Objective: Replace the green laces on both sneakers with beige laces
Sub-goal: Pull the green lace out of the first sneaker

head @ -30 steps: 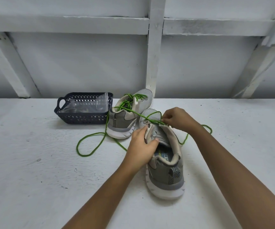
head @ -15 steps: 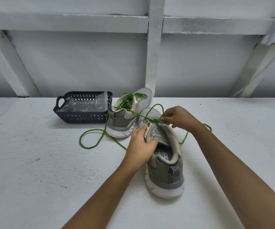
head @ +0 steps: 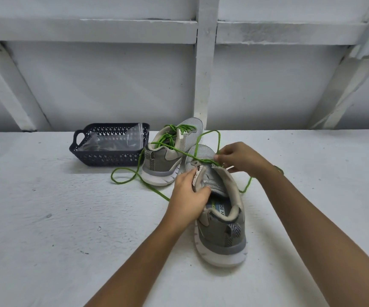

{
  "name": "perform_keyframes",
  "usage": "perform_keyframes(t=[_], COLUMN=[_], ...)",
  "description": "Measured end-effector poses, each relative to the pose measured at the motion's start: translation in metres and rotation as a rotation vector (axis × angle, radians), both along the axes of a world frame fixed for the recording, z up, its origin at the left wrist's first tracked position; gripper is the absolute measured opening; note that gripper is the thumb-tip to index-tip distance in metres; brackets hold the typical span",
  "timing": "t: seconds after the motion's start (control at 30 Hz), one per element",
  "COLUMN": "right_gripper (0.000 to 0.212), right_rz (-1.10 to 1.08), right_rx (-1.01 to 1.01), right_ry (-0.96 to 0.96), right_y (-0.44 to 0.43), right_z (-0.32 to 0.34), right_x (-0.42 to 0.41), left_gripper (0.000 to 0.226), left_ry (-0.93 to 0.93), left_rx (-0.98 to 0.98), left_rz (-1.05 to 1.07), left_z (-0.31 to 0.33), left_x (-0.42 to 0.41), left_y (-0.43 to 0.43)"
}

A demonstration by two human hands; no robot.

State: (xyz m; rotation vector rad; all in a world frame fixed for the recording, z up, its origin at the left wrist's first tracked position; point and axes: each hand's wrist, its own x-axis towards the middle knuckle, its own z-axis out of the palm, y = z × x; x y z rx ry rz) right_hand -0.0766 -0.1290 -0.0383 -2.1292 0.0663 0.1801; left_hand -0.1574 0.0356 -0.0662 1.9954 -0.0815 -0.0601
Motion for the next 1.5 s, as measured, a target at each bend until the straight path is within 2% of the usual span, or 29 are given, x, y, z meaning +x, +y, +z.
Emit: perform_keyframes(t=[0.07,0.1,0.23,0.33,0.4,0.47,0.53,0.57,0.6,0.7,0.77,0.83,0.9,0.97,1.03,1.1,1.13,1.17,1.23,1.37,1.43,1.5], right_gripper=[0.016,0.018,0.025,0.028,0.034,0.036,0.027,0.024,0.021,0.023,0.024,0.028,0.03,0.033,0.032,0.024,0.022,0.023,0.02,0.02,0.022,0.025], right_rz=[-0.035,-0.088,-0.384,-0.527,-0.481,-0.321,-0.168,-0.148,-0.156,-0.296,-0.454,-0.55,-0.553,-0.455,-0.267,-0.141,-0.131,-0.131,-0.168,-0.471,-0.596,-0.588], right_rx=[-0.051,0.019,0.605,0.75,0.673,0.435,0.175,0.111,0.105,0.414,0.548,0.592,0.606,0.512,0.255,0.029,-0.006,0.007,0.183,0.579,0.633,0.588], right_ry=[-0.062,-0.07,-0.108,-0.15,-0.064,0.031,0.006,-0.036,-0.064,-0.095,-0.191,-0.279,-0.254,-0.098,0.023,-0.021,-0.065,-0.092,-0.096,-0.229,-0.278,-0.227], right_y=[0.005,0.007,-0.003,-0.012,-0.007,0.0,0.006,0.008,0.009,0.004,-0.005,-0.012,-0.01,-0.004,0.004,0.01,0.011,0.012,0.009,-0.01,-0.018,-0.017], right_z=[-0.007,-0.008,0.002,0.006,0.001,-0.007,-0.014,-0.016,-0.015,-0.005,0.005,0.013,0.013,0.006,-0.007,-0.016,-0.017,-0.017,-0.011,0.005,0.01,0.007], right_x=[0.001,0.003,0.013,0.015,0.009,-0.001,-0.007,-0.008,-0.008,0.001,0.008,0.01,0.009,0.005,0.0,-0.004,-0.004,-0.004,-0.001,0.008,0.011,0.01], left_gripper=[0.055,0.055,0.055,0.056,0.056,0.056,0.056,0.055,0.055,0.056,0.056,0.056,0.056,0.056,0.056,0.056,0.056,0.056,0.055,0.056,0.056,0.056], left_ry=[-0.002,-0.001,-0.007,0.003,0.008,0.004,0.001,0.002,0.004,0.009,0.011,0.01,0.013,0.012,0.01,0.008,0.007,0.008,0.011,0.015,0.016,0.015], left_rx=[-0.002,-0.003,-0.008,-0.014,-0.012,-0.018,-0.023,-0.023,-0.024,-0.02,-0.025,-0.028,-0.03,-0.03,-0.03,-0.033,-0.035,-0.037,-0.039,-0.047,-0.045,-0.046], left_rz=[0.002,0.004,0.008,0.007,0.007,0.009,0.013,0.013,0.012,0.004,0.001,0.004,0.003,0.003,0.004,0.007,0.008,0.007,0.004,0.001,0.003,0.007], left_z=[0.0,-0.001,-0.002,-0.001,-0.002,-0.002,-0.002,-0.002,-0.002,-0.002,-0.003,-0.003,-0.002,-0.003,-0.003,-0.003,-0.003,-0.003,-0.003,-0.003,-0.003,-0.003], left_x=[0.0,0.0,0.0,0.0,0.0,0.0,0.0,0.001,0.001,0.0,0.0,0.0,0.0,0.0,0.0,0.001,0.001,0.001,0.001,0.0,0.0,0.0], left_y=[0.0,0.0,0.0,0.0,0.0,0.0,-0.001,-0.001,-0.001,0.0,0.0,0.0,0.0,0.0,0.0,0.0,0.0,0.0,0.0,0.0,0.0,0.0])
